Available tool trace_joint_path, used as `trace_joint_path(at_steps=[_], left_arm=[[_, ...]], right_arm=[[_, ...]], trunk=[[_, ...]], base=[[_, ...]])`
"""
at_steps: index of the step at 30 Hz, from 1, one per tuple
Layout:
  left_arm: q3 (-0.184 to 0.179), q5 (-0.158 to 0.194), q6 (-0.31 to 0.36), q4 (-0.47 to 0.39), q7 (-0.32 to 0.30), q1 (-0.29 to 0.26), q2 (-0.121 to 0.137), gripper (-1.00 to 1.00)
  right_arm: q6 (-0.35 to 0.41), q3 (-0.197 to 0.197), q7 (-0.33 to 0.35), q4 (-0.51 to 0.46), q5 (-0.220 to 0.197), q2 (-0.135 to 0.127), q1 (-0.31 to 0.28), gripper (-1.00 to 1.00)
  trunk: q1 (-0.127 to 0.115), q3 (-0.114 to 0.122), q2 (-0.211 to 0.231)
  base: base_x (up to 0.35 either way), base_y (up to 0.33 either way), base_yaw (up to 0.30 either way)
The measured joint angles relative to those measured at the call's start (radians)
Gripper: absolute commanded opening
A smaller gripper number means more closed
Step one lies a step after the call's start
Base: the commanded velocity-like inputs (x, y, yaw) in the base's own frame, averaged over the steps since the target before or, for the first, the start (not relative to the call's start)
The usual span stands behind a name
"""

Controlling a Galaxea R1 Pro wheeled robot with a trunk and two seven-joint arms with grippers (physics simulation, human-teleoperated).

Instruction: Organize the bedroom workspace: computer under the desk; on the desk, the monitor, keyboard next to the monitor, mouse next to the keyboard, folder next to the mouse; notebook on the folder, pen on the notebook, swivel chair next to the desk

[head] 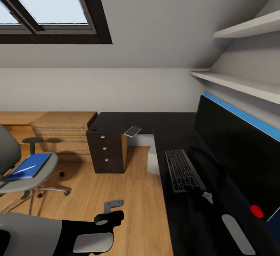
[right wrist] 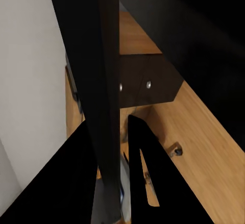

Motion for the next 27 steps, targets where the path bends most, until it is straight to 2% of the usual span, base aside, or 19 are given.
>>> trace_joint_path(at_steps=[5,27], left_arm=[[0.000,0.000,0.000,0.000,-0.001,0.000,0.000,1.00],[0.000,0.001,0.000,0.000,-0.001,0.000,0.000,1.00]], right_arm=[[-0.001,0.000,0.000,0.000,0.001,0.000,0.000,-1.00],[0.000,0.000,0.000,-0.001,0.002,0.000,0.000,-1.00]], trunk=[[0.000,0.000,0.000],[0.000,0.000,0.000]], base=[[0.124,-0.007,0.000],[0.025,-0.001,0.000]])
